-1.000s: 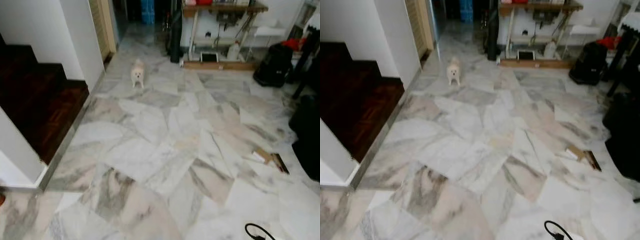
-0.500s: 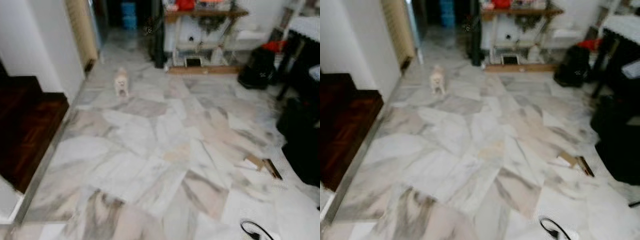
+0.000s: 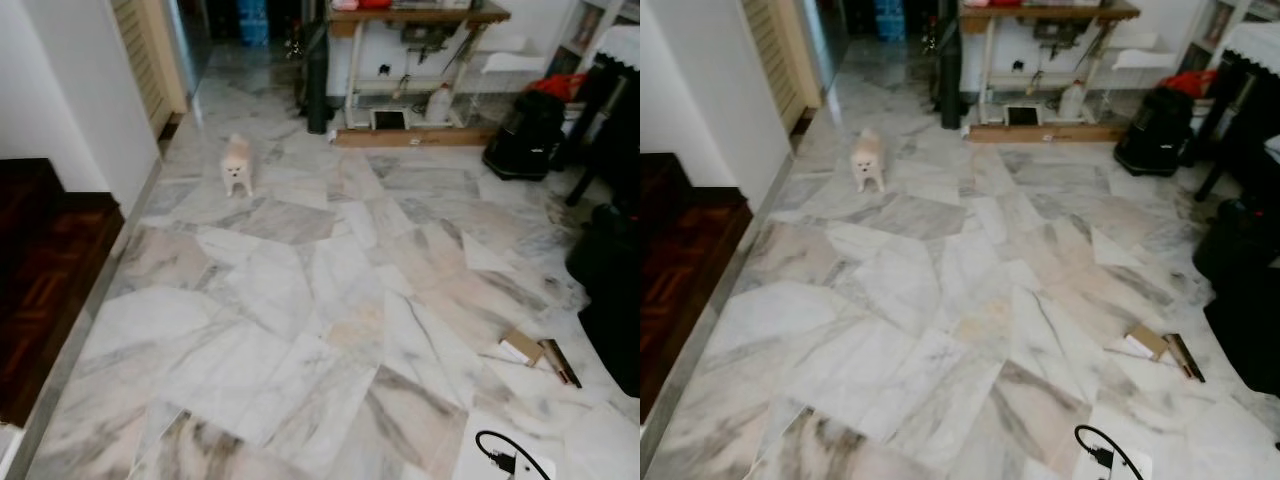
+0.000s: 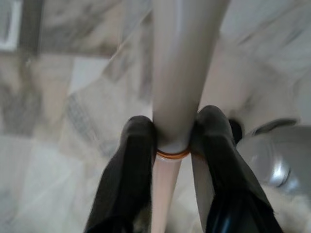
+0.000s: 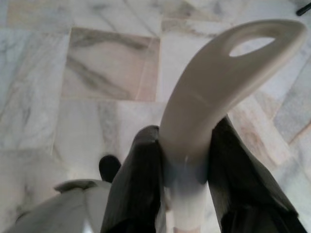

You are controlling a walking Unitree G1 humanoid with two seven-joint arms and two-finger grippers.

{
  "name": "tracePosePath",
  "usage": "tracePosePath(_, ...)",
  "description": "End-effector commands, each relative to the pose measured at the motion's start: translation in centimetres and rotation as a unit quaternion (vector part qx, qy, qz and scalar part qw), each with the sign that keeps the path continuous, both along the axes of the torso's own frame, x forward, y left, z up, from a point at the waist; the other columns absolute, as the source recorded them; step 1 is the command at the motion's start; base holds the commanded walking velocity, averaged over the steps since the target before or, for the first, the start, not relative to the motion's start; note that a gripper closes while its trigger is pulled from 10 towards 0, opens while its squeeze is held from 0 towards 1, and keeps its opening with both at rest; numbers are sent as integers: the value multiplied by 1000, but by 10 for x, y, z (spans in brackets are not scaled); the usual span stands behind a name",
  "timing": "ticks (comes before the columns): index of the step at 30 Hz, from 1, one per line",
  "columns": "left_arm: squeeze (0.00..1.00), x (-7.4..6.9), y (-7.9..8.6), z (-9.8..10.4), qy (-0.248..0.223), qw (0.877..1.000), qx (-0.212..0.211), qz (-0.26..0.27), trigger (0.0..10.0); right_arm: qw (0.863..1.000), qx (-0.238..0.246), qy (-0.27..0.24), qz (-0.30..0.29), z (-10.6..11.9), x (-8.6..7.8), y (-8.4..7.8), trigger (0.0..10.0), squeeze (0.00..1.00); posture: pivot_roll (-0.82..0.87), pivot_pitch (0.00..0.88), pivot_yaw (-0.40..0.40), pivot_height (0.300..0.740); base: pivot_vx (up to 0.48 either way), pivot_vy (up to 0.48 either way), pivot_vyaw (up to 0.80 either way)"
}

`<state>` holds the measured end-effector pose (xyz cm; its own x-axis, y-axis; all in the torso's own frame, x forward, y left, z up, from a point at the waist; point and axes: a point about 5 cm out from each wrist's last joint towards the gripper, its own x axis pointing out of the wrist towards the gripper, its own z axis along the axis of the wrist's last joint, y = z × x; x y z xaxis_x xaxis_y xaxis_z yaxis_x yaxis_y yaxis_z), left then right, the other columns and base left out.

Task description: Sweep floor

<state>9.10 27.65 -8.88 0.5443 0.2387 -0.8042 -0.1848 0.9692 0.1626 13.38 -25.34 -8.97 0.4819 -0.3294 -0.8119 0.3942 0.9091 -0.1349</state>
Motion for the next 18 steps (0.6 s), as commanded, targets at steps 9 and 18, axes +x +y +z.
tracePosePath(9, 0, 47, -40, -2, -27, 996, -81, 19, 10000, 966, 101, -111, 209, 48, 104, 24, 10000, 0, -60, 175, -51, 740, 0, 0, 0)
tracePosePath(18, 0, 47, -43, -2, -34, 996, -85, 18, 10000, 966, 101, -107, 215, 48, 103, 23, 10000, 0, -58, 161, -54, 740, 0, 0, 0)
